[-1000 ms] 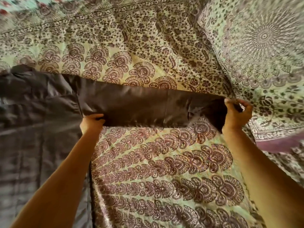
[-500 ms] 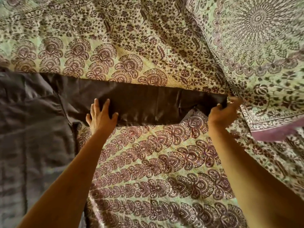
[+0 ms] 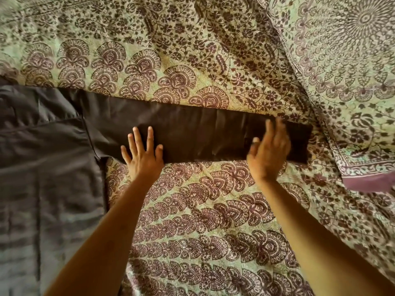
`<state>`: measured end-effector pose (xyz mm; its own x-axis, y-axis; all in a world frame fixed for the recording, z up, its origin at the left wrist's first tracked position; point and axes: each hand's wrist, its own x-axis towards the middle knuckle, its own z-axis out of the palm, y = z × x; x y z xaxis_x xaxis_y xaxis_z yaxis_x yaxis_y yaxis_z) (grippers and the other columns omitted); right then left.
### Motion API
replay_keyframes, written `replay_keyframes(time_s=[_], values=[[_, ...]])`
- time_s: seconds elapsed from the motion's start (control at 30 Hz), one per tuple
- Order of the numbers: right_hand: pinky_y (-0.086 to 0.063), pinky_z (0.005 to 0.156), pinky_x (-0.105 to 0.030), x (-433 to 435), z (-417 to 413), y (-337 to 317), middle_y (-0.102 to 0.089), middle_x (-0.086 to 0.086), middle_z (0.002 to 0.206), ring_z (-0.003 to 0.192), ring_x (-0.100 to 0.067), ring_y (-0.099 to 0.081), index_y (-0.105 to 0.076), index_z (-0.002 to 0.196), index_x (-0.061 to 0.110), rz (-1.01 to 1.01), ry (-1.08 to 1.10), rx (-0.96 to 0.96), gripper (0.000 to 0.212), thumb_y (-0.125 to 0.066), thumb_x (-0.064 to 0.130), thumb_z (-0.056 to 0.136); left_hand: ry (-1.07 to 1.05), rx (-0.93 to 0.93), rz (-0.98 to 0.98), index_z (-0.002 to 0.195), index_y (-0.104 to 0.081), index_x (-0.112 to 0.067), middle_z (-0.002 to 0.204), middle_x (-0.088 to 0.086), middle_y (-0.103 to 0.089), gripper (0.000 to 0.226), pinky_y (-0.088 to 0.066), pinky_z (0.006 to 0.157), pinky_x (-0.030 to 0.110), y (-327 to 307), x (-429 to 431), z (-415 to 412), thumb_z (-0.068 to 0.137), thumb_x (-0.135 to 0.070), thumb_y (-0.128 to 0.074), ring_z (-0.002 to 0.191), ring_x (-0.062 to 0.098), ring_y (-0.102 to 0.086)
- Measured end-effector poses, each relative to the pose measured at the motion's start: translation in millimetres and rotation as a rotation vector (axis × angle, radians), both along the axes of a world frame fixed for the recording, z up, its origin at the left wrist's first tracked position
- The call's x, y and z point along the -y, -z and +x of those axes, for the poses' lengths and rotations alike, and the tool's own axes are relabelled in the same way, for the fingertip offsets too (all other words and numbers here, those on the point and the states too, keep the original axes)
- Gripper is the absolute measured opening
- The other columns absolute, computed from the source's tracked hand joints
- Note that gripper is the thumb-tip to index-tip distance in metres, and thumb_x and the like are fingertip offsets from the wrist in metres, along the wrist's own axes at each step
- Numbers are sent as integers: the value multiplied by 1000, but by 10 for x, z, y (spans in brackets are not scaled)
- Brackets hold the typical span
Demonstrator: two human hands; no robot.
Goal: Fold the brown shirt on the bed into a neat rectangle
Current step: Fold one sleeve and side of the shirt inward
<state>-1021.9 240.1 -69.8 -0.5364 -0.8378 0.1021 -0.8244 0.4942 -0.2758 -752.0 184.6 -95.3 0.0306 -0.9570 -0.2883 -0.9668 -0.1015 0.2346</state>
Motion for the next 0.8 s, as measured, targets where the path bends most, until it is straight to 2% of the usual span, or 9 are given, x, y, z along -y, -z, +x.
replay_keyframes(time_s=[0.1, 0.17, 0.23, 0.3, 0.37, 0.47, 0.53, 0.67, 0.8], values=[[-4, 116, -41, 83, 362, 188, -12, -13, 155, 144, -24, -8, -20, 146, 7, 137, -317, 45, 59, -28, 36, 95, -6, 22, -4, 149, -6, -31, 158, 8, 7, 58, 4, 114, 51, 23, 2, -16, 97, -47, -26, 145, 26, 5], [-3, 117, -41, 118, 441, 280, -9, -14, 156, 144, -25, -6, -15, 147, 6, 204, -333, 59, 65, -19, 43, 94, 13, 3, 50, 149, -4, -32, 158, 7, 9, 61, 5, 114, 51, -1, 21, -5, 96, -51, -27, 145, 25, 8], [-3, 117, -42, 136, 468, 346, -9, -16, 155, 144, -27, -7, -15, 147, 3, 243, -280, 35, 69, -16, 46, 93, 37, -37, 97, 149, -10, -33, 158, 5, 6, 63, 1, 114, 49, -68, 78, 68, 94, -52, -35, 145, 24, 3], [-4, 117, -45, 176, 541, 342, -11, -20, 154, 144, -30, -9, -17, 146, 1, 227, -190, 19, 68, -21, 44, 93, 25, -145, 36, 143, -32, -30, 156, 3, -17, 54, -14, 111, 46, -170, 174, 216, 93, -47, -43, 141, 23, -18], [-6, 116, -47, 281, 756, 290, -14, -22, 153, 143, -32, -12, -19, 145, -1, 175, -159, 28, 66, -24, 40, 93, -52, -244, -151, 131, -51, -24, 144, 1, -42, 43, -28, 102, 41, -256, 297, 466, 91, -40, -41, 129, 23, -39], [-5, 116, -43, 480, 1255, 231, -15, -20, 153, 143, -31, -13, -19, 145, 0, 144, -373, 50, 64, -25, 38, 94, -163, -224, -303, 124, -56, -20, 132, 2, -55, 43, -32, 98, 39, -268, 529, 922, 88, -30, -35, 122, 25, -48], [-3, 115, -40, 642, 1663, 237, -16, -19, 153, 143, -29, -14, -20, 145, 1, 124, -560, 49, 63, -26, 38, 94, -196, -162, -314, 131, -51, -20, 139, 4, -49, 43, -28, 105, 41, -214, 722, 1229, 92, -29, -35, 130, 23, -41], [-3, 115, -39, 991, 2419, 277, -18, -17, 153, 143, -26, -15, -22, 145, 2, 97, -739, 61, 63, -24, 36, 92, -95, 5, -147, 147, -22, -32, 157, 0, -15, 49, -5, 115, 42, -35, 1021, 1587, 99, -37, -32, 145, 18, -9], [-7, 114, -38, 1300, 2971, 362, -25, -17, 151, 141, -26, -22, -29, 143, 3, 87, -806, 83, 62, -25, 36, 91, -10, 99, -123, 147, -12, -38, 158, -3, -4, 51, -2, 115, 42, 178, 1031, 1648, 99, -42, -27, 145, 16, -4]])
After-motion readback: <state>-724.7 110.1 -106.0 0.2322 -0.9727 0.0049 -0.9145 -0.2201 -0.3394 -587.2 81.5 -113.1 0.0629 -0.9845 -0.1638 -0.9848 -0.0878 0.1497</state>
